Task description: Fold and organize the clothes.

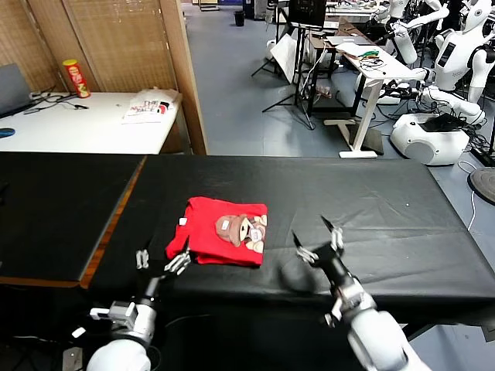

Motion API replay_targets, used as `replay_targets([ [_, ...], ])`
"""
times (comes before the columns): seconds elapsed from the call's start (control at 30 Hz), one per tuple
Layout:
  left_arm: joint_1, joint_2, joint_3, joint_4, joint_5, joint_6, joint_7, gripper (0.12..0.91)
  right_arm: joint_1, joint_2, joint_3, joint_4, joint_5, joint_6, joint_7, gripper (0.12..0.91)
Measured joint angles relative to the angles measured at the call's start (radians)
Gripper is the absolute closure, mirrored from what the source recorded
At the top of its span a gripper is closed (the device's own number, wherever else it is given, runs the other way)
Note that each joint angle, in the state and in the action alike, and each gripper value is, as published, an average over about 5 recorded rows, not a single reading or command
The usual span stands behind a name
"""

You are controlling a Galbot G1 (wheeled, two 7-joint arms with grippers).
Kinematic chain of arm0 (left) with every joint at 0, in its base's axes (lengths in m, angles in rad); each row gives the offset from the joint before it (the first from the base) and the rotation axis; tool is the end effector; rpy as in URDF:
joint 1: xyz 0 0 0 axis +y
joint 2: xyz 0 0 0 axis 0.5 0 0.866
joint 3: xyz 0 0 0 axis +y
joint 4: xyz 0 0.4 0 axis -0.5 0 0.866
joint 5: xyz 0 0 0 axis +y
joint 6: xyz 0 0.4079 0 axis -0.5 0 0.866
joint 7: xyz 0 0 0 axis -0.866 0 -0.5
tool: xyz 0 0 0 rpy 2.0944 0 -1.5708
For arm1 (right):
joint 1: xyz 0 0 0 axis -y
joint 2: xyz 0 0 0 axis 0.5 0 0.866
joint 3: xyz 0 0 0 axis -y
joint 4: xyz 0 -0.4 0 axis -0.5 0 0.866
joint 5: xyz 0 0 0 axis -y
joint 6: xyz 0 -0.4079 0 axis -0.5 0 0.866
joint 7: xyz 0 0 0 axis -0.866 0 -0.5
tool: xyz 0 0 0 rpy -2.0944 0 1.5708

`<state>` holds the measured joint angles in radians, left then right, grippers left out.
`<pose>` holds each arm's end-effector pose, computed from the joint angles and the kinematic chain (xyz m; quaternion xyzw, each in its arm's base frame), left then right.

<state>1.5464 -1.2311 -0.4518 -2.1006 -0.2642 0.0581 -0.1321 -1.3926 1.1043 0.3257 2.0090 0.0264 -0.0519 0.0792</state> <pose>0.2167 0.0408 -0.3359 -0.0483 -0.9982 -0.0044 0.0347 0.2611 -0.0372 -0.3441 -0.1341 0.9767 -0.1677 0.0012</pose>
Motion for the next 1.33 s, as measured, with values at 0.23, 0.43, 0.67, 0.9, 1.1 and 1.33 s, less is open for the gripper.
replay_targets([
  [0.23,0.123,0.111,-0.012,-0.082,-0.036,0.024,0.001,0.232,-0.281,0.089,0.113,0.159,0.001,0.042,0.040,0.227],
  [0.43,0.268,0.150,-0.043,-0.139,-0.042,0.007,-0.013,0.232,-0.454,0.175,0.161,0.238,-0.014,0.055,0.070,0.227],
  [0.67,0.395,0.158,-0.057,-0.196,-0.061,0.004,-0.040,0.232,-0.576,0.220,0.165,0.296,-0.009,0.017,0.086,0.227],
  [0.9,0.462,0.155,-0.069,-0.243,-0.083,0.070,-0.086,0.232,-0.636,0.233,0.156,0.329,0.046,-0.052,0.138,0.227],
  [1.1,0.487,0.157,-0.087,-0.277,-0.086,0.096,-0.091,0.232,-0.660,0.243,0.151,0.335,0.071,-0.077,0.150,0.227],
  [1.33,0.493,0.160,-0.106,-0.285,-0.091,0.099,-0.087,0.232,-0.663,0.243,0.152,0.337,0.070,-0.077,0.149,0.227],
])
